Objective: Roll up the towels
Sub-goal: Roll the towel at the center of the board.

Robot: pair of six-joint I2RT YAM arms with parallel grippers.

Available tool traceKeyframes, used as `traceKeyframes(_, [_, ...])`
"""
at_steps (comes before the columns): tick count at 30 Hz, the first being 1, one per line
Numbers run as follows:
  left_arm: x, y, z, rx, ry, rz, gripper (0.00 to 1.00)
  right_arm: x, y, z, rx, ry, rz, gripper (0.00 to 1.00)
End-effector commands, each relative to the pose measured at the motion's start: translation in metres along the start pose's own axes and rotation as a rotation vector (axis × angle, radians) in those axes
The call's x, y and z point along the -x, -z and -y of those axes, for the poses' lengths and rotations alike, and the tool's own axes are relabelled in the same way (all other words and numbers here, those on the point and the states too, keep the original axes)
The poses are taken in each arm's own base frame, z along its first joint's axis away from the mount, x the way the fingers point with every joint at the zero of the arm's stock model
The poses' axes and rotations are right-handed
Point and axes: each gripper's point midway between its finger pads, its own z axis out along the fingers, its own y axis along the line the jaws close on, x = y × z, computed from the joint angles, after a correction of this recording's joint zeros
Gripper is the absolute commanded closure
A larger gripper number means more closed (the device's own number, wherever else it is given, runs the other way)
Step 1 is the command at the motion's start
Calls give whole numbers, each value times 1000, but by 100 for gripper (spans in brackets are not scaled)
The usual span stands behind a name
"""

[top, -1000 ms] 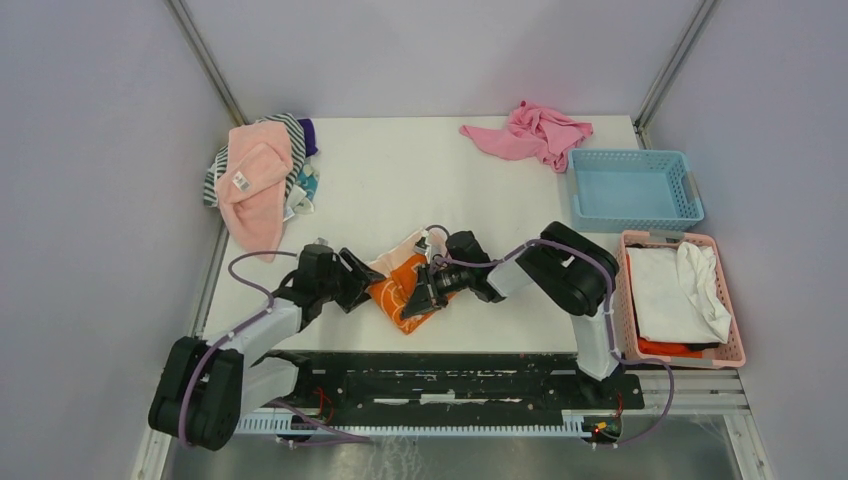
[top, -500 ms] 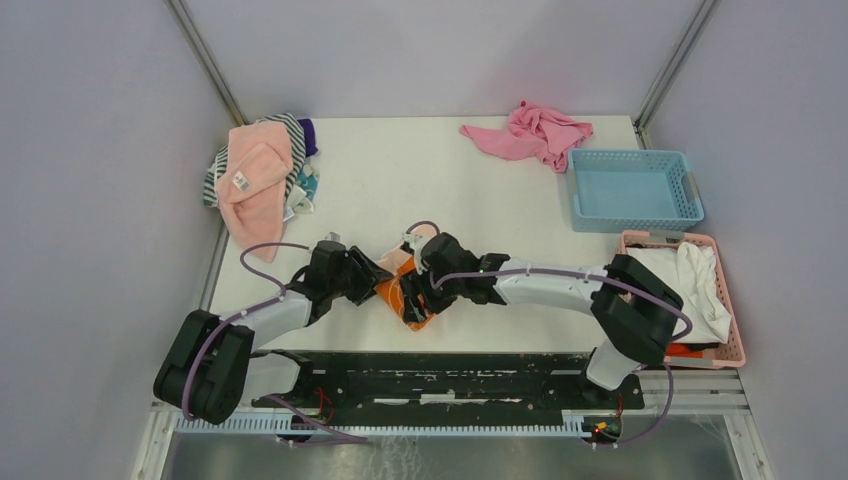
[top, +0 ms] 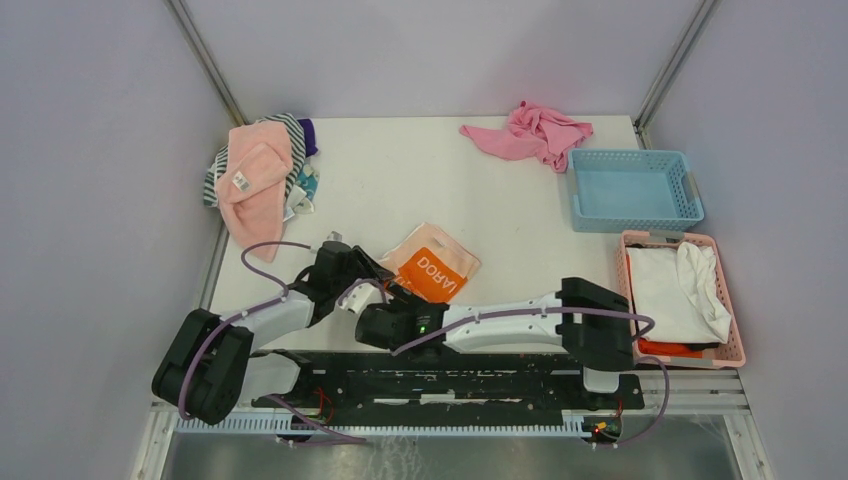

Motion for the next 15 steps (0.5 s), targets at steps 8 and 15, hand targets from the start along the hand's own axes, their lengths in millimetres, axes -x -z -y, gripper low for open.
traceKeyframes(8, [-12,-2,-33,128,23,-19,40,-44,-45,4,-186,174,-124,27])
traceKeyframes(15, [-14,-3,-27,111,15,-40,38,-74,-56,6,-70,119,-220,57])
